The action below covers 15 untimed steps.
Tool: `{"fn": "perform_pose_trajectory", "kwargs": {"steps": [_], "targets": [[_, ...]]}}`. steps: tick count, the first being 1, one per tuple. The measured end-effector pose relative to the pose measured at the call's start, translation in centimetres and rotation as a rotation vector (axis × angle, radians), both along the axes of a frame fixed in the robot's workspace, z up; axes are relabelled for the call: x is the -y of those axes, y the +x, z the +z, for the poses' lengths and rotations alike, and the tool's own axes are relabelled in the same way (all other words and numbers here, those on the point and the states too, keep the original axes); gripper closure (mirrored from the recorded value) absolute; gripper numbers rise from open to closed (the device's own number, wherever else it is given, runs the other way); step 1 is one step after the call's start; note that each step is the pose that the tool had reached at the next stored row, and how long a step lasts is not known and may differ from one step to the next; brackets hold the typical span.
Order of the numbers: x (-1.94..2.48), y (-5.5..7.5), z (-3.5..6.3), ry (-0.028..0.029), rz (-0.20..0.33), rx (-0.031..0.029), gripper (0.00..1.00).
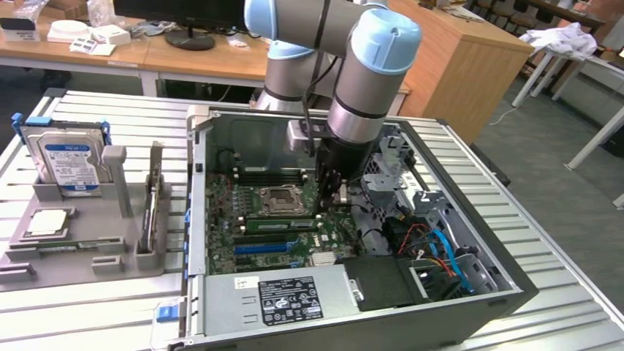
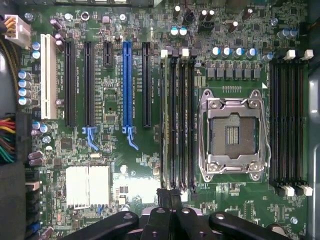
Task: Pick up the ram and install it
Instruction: 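Press down the ram until it locks into place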
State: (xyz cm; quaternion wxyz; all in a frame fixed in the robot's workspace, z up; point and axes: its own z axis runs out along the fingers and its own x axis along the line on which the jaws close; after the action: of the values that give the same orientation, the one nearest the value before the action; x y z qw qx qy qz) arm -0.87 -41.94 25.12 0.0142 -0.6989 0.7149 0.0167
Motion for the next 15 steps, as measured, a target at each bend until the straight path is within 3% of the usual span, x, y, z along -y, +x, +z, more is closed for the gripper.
{"fn": "perform_pose_trajectory", "kwargs": {"steps": [15], "targets": [[-0.02, -5.5, -0.06, 0.0, 0.0, 0.0002, 0.89]]}}
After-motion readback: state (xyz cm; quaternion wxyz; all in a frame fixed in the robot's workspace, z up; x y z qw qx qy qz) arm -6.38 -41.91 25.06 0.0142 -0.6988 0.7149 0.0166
